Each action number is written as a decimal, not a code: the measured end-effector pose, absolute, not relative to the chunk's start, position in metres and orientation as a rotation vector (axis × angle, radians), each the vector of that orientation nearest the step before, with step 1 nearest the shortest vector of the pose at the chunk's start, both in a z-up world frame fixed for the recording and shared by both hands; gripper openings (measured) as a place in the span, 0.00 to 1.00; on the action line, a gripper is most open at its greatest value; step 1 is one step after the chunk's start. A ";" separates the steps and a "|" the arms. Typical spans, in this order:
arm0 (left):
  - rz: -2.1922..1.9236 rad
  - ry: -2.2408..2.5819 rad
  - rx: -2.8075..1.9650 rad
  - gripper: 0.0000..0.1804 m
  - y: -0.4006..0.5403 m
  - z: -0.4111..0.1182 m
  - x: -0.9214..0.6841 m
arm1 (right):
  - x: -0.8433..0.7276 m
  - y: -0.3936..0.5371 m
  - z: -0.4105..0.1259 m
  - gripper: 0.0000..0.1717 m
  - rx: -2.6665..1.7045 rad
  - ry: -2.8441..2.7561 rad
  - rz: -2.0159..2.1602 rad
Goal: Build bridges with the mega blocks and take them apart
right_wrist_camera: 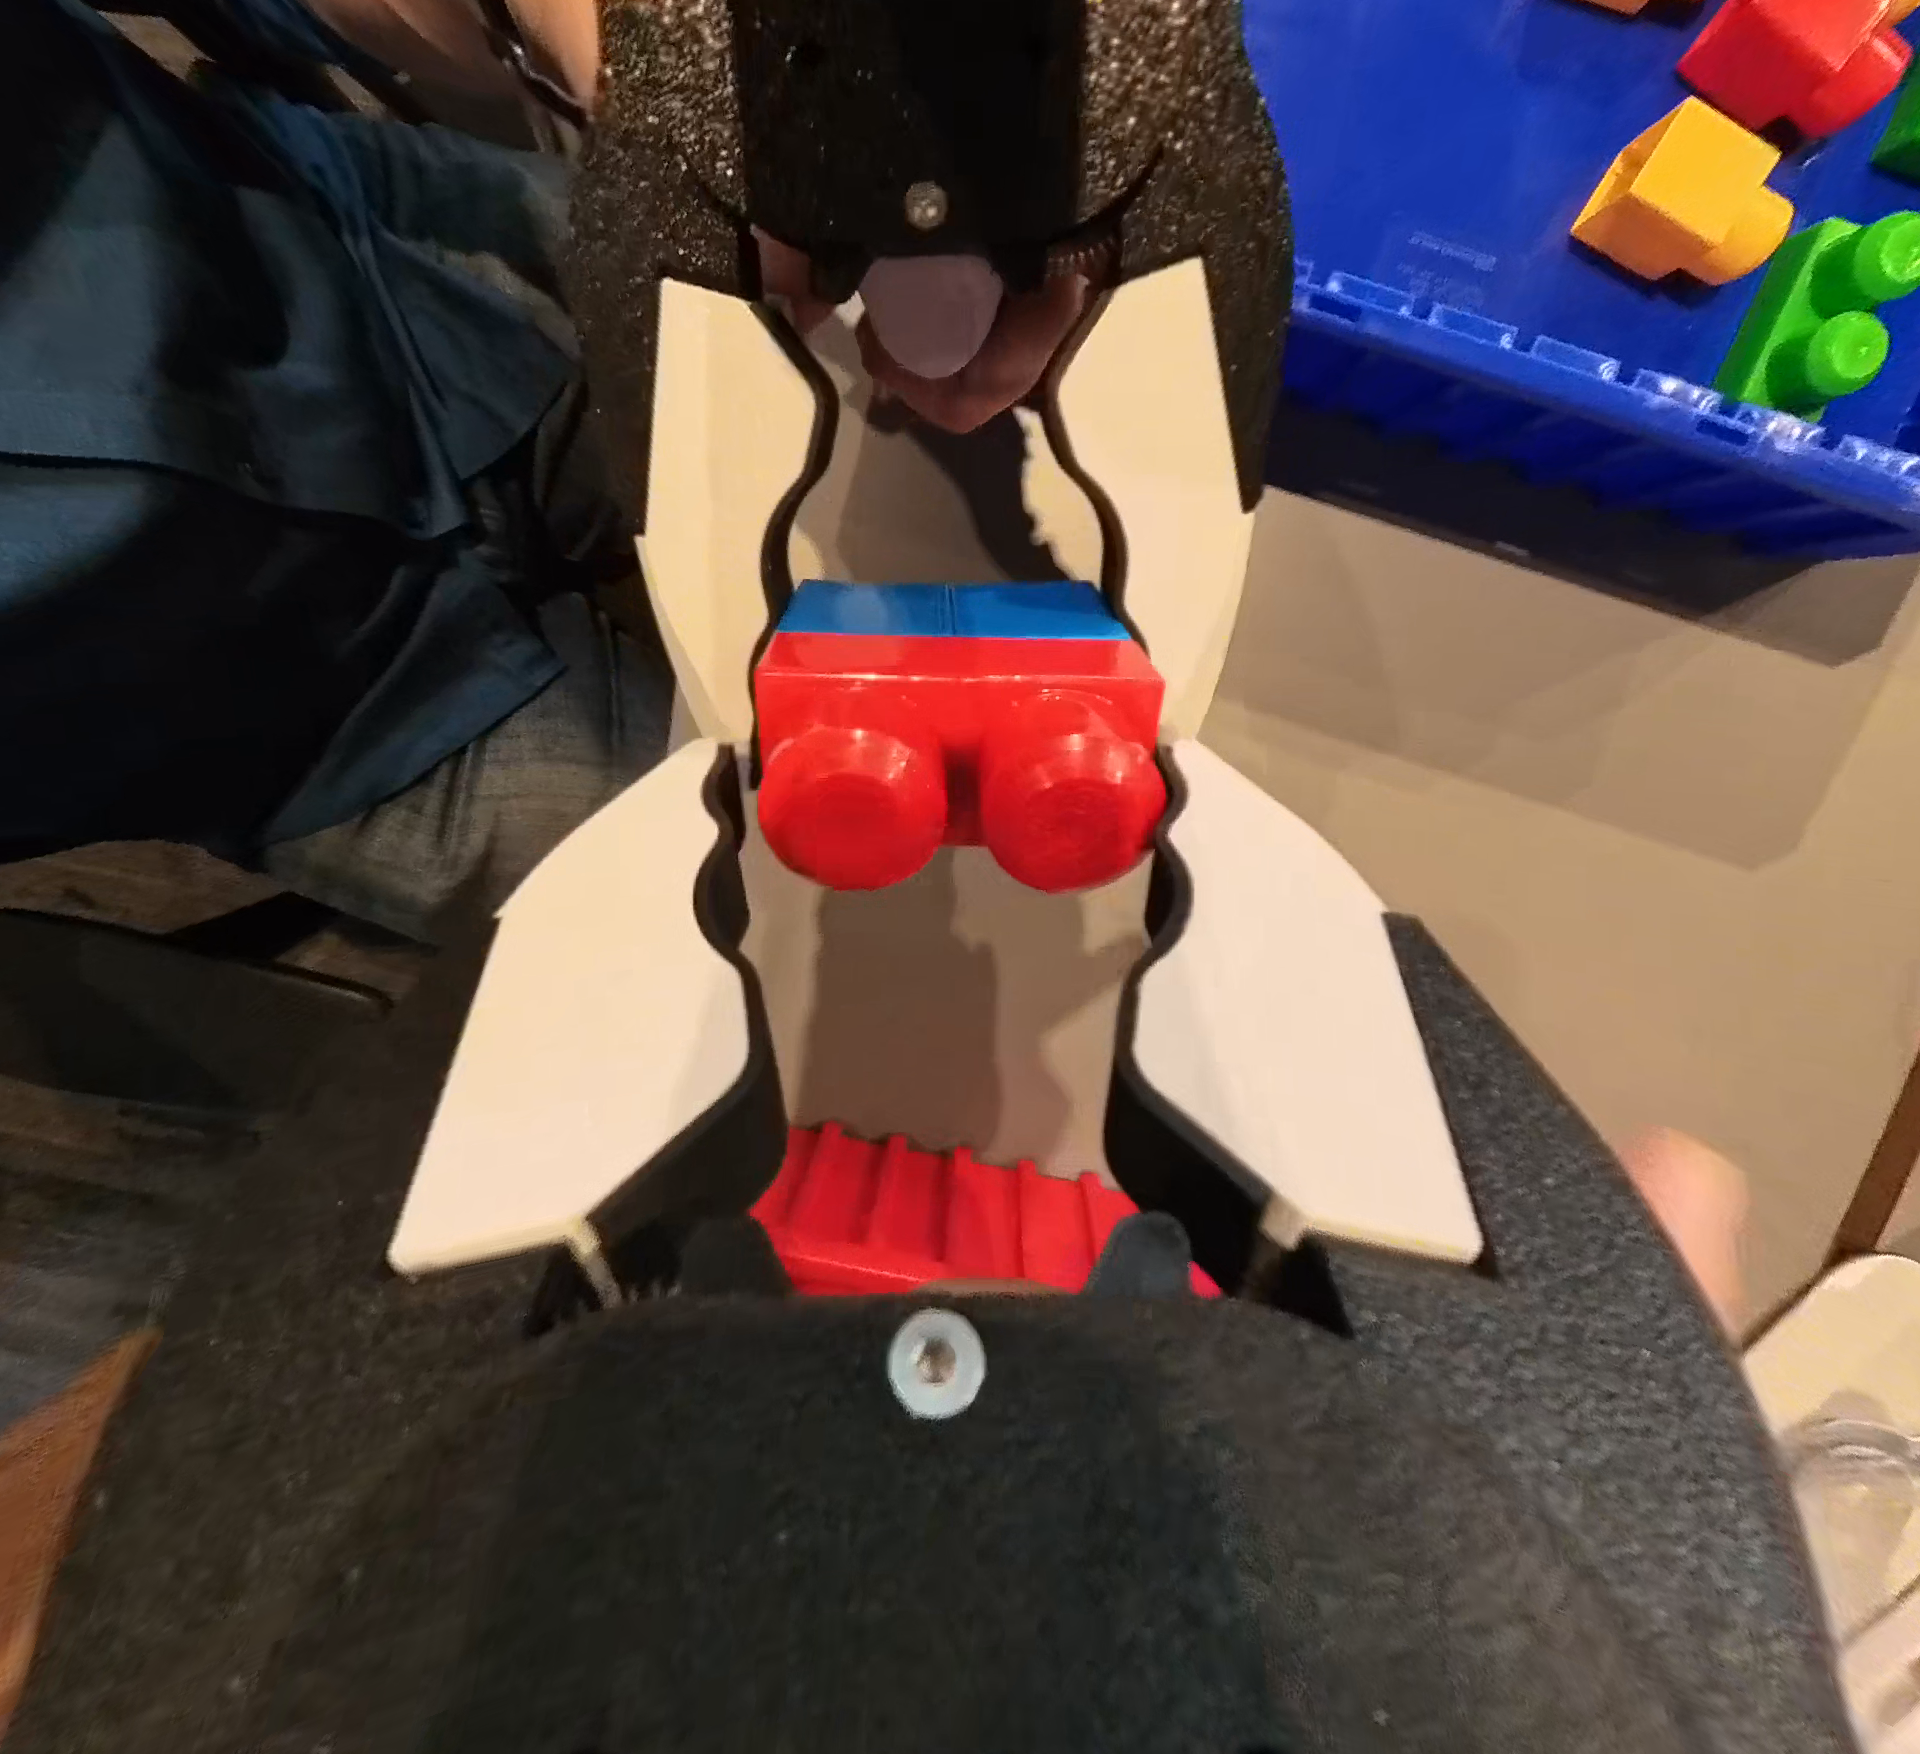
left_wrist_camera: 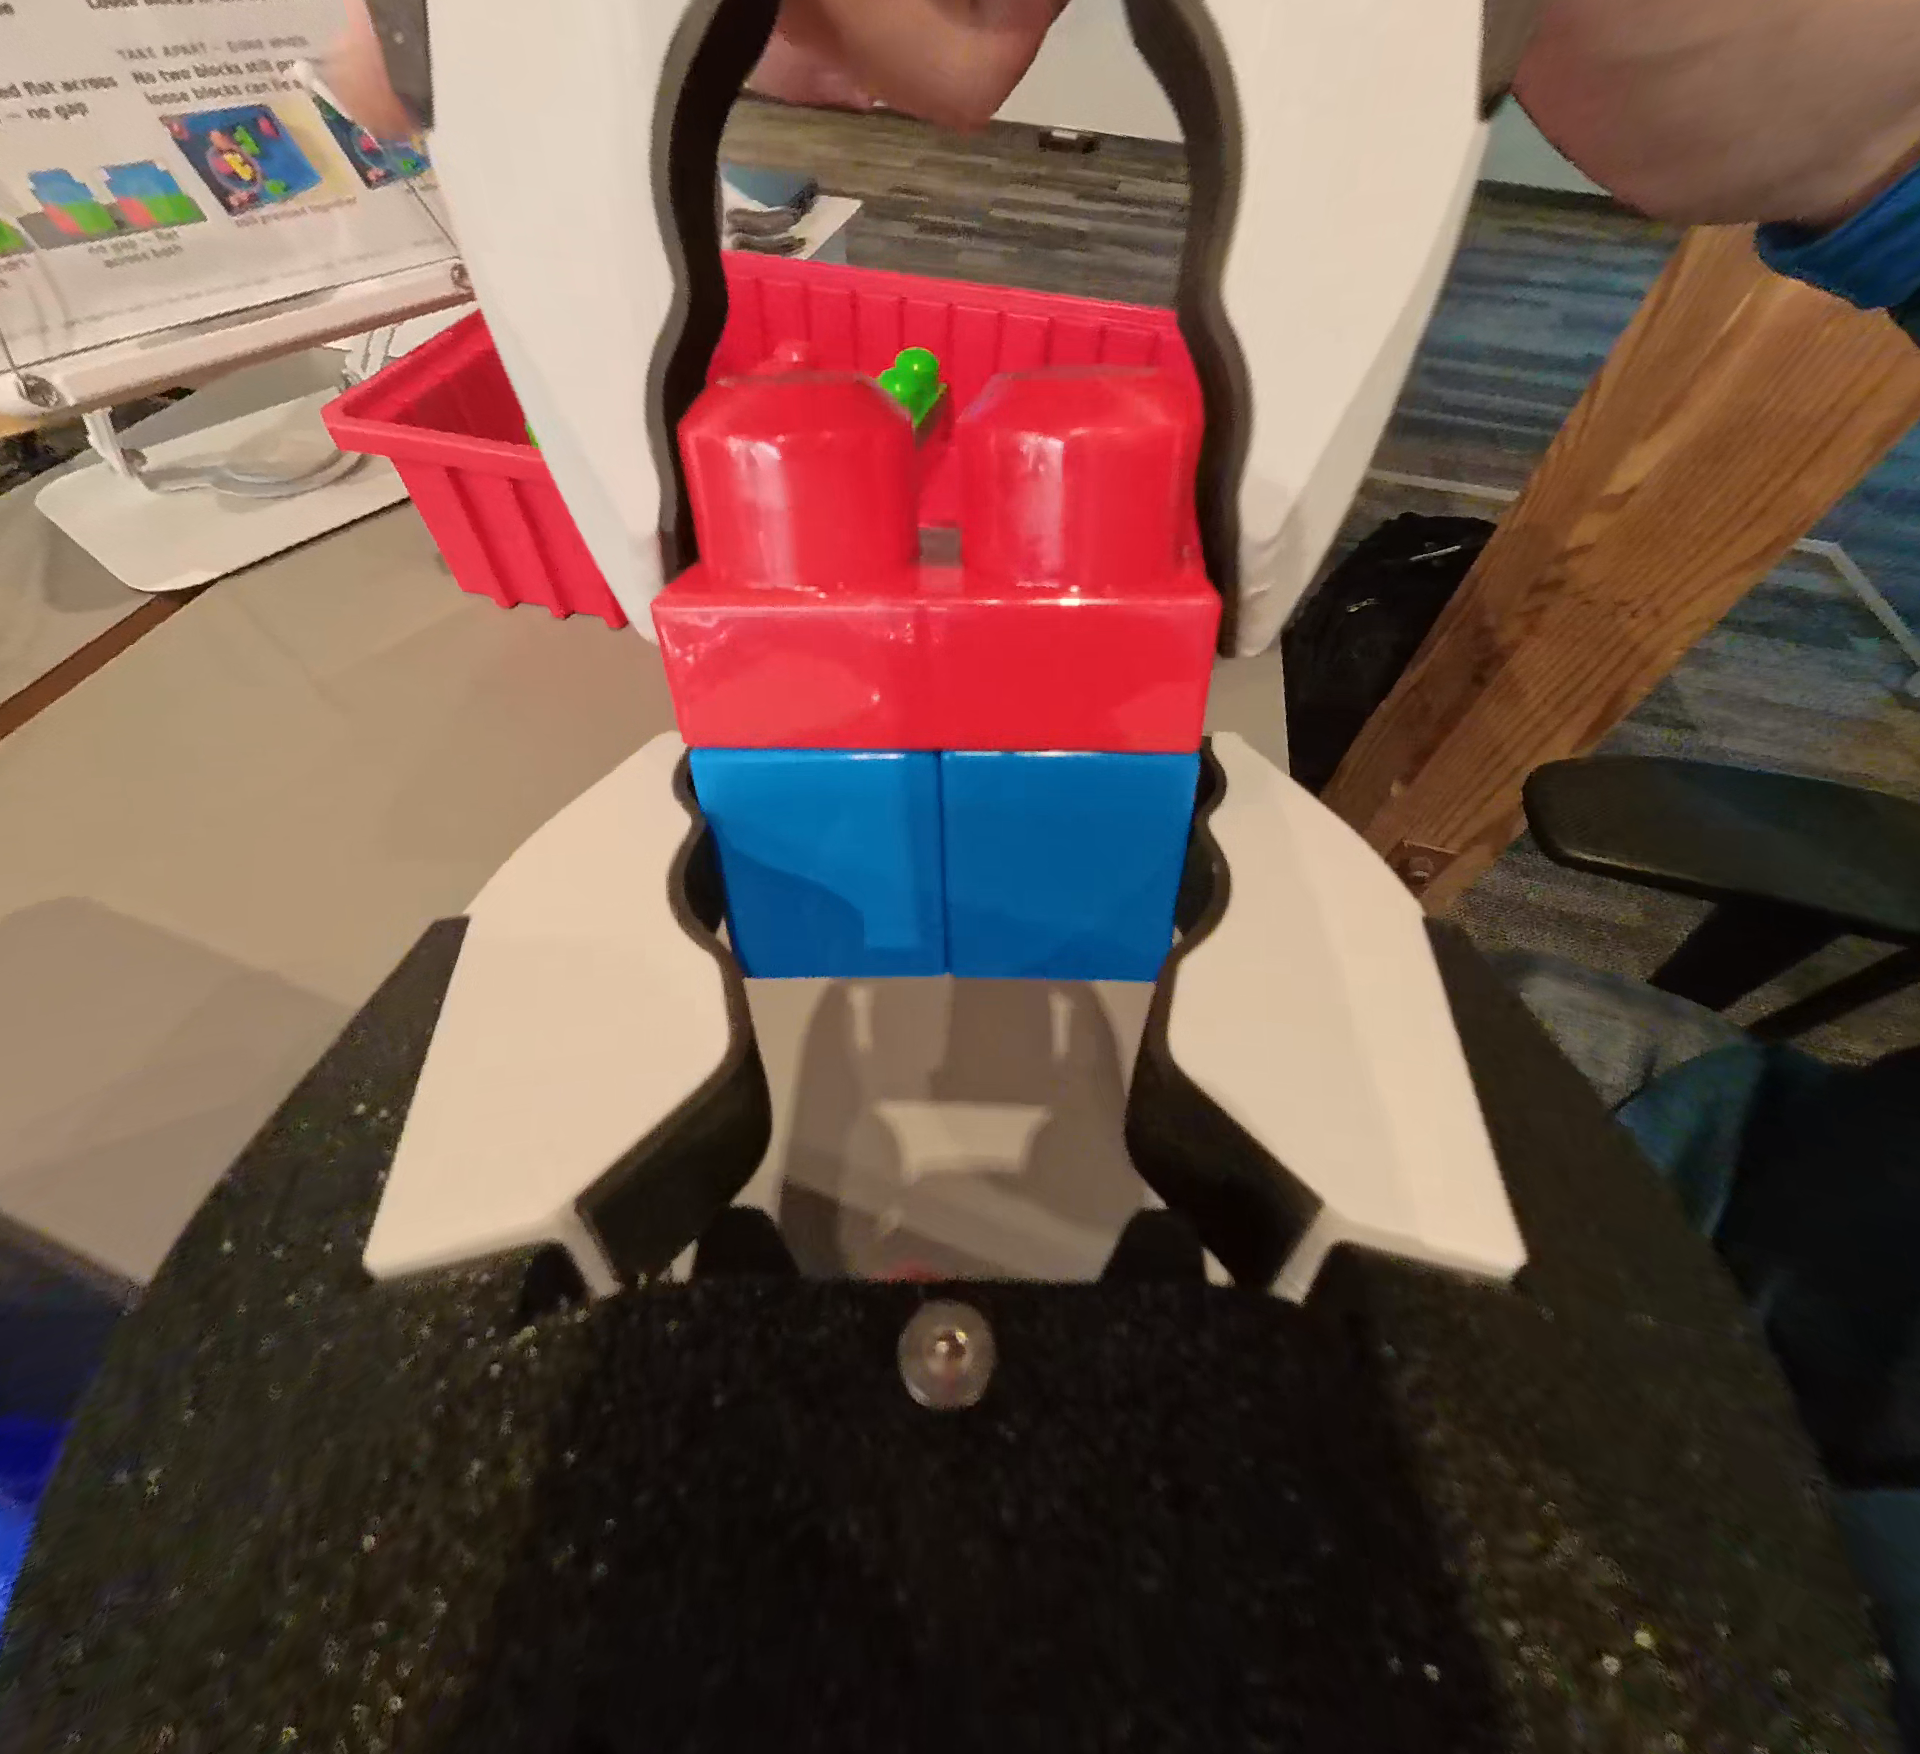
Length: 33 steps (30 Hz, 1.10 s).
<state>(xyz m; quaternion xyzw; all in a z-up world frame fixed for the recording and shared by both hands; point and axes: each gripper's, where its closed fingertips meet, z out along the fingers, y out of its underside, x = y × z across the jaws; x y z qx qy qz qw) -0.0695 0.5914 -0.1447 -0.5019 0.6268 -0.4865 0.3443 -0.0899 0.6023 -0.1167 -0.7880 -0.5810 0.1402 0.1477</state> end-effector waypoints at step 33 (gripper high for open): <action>-1.290 1.673 -1.292 0.46 0.582 -0.139 -0.079 | -0.100 0.598 -0.114 0.47 -2.207 -1.617 0.487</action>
